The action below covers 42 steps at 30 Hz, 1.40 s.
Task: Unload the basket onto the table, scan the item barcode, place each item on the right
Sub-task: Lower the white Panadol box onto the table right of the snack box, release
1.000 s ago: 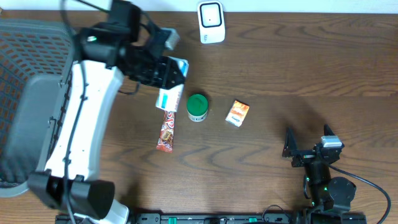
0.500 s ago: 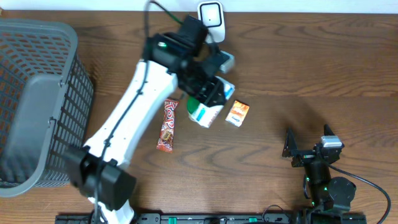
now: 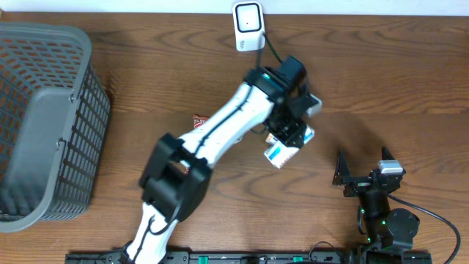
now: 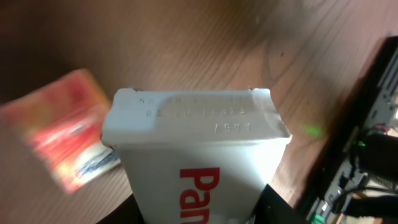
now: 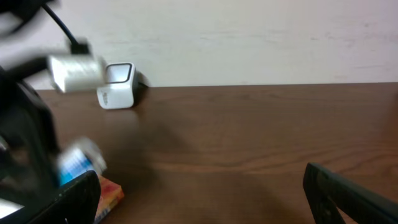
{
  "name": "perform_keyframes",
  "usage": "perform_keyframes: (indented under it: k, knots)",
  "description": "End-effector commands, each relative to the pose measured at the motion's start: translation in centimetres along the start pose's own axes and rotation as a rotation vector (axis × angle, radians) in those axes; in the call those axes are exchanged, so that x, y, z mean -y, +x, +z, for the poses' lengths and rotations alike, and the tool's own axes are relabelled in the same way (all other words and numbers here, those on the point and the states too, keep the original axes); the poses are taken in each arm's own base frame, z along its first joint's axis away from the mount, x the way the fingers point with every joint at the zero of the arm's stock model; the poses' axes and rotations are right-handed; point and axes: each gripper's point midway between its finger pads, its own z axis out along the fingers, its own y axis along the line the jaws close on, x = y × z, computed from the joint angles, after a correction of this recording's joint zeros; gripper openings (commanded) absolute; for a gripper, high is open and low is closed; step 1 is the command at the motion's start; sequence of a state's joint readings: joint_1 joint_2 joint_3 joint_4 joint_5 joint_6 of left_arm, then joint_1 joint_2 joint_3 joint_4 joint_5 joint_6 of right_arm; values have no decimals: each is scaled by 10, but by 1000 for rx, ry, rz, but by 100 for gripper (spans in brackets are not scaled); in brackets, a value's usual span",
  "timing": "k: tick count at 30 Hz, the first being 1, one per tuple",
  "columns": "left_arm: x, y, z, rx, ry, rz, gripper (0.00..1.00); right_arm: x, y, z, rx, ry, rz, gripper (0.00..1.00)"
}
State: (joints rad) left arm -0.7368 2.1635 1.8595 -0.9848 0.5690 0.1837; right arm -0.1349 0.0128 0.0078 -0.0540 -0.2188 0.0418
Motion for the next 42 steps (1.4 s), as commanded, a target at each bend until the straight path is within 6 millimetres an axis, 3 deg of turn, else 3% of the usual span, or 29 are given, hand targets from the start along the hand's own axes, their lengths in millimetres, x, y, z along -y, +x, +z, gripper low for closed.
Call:
perform_keyframes:
  k: [1,5,10,13,17,18,20,22,25,30,34,42]
  knots:
    - [2,9,32,-63,9,-4,39,-2,1,0,-2,-7,9,99]
    - [4,10,58,-87,16,14,39,-2,1,0,-2,-7,9,99]
    - [-3,-2,75,-47,11,-55,39,-2,1,0,-2,-7,9,99]
    - [-14,-16,79,11,-41,-205,39,-2,1,0,-2,-7,9,99]
    - [-53,-25,73,121,-254,-571,39,-2,1,0,-2,-7,9,99]
    - [-70,-24,67,177,-341,-737,46,-2,1,0,-2,-7,9,99]
    - [-81,-24,62,248,-393,-946,54,-2,1,0,-2,-7,9,99]
    - [-83,-27,61,288,-388,-1042,64,-2,1,0,-2,-7,9,99]
    - [-81,-36,61,327,-355,-1079,90,-2,1,0,-2,-7,9,99]
    - [-84,-46,54,363,-346,-1030,93,-2,1,0,-2,-7,9,99]
    - [-91,-38,49,338,-371,-1029,93,-2,1,0,-2,-7,9,99]
    - [-106,11,38,203,-532,-1090,93,-2,1,0,-2,-7,9,99]
